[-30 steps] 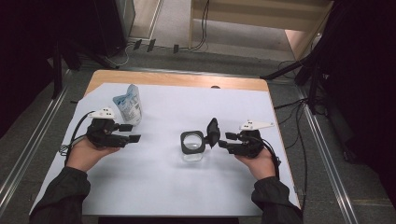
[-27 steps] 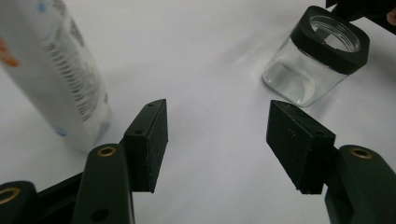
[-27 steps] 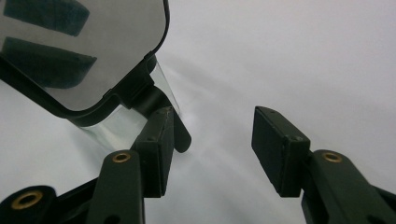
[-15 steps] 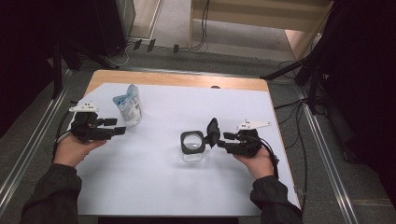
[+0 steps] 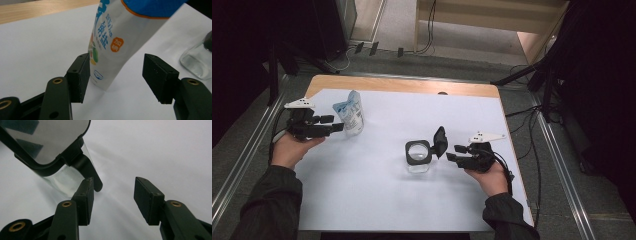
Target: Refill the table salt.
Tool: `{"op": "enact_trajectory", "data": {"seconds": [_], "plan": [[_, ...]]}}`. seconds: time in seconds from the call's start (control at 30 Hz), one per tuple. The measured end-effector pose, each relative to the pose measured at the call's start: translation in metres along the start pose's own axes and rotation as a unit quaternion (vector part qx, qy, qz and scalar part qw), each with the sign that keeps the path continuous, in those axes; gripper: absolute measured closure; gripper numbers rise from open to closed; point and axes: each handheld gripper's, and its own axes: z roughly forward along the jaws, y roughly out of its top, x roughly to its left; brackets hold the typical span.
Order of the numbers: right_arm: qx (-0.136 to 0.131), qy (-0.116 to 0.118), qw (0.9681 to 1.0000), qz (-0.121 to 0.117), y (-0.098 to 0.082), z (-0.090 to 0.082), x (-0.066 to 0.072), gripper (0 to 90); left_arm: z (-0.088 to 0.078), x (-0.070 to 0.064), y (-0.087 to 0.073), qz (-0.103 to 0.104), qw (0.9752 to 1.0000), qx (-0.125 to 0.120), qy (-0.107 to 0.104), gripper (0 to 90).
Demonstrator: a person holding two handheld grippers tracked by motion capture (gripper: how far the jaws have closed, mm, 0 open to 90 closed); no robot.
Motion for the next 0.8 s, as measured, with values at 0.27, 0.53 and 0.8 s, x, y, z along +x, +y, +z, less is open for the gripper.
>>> {"op": "enact_trajectory", "data": {"seconds": [0.27,0.53,0.8], "plan": [[0.003,-0.009,0.9999,0.007,-0.01,-0.007,0.001,52.2,0.013,-0.001,0.01,0.002,0.9999,-0.012,-0.002,40.5],[0.005,-0.017,0.9998,0.011,-0.017,-0.012,0.002,52.1,0.019,0.001,0.017,-0.003,0.9999,-0.014,0.003,42.1],[0.003,-0.026,0.9995,0.016,-0.023,-0.019,0.002,51.9,0.028,0.0,0.02,0.007,0.9997,-0.018,0.017,50.6]]}}
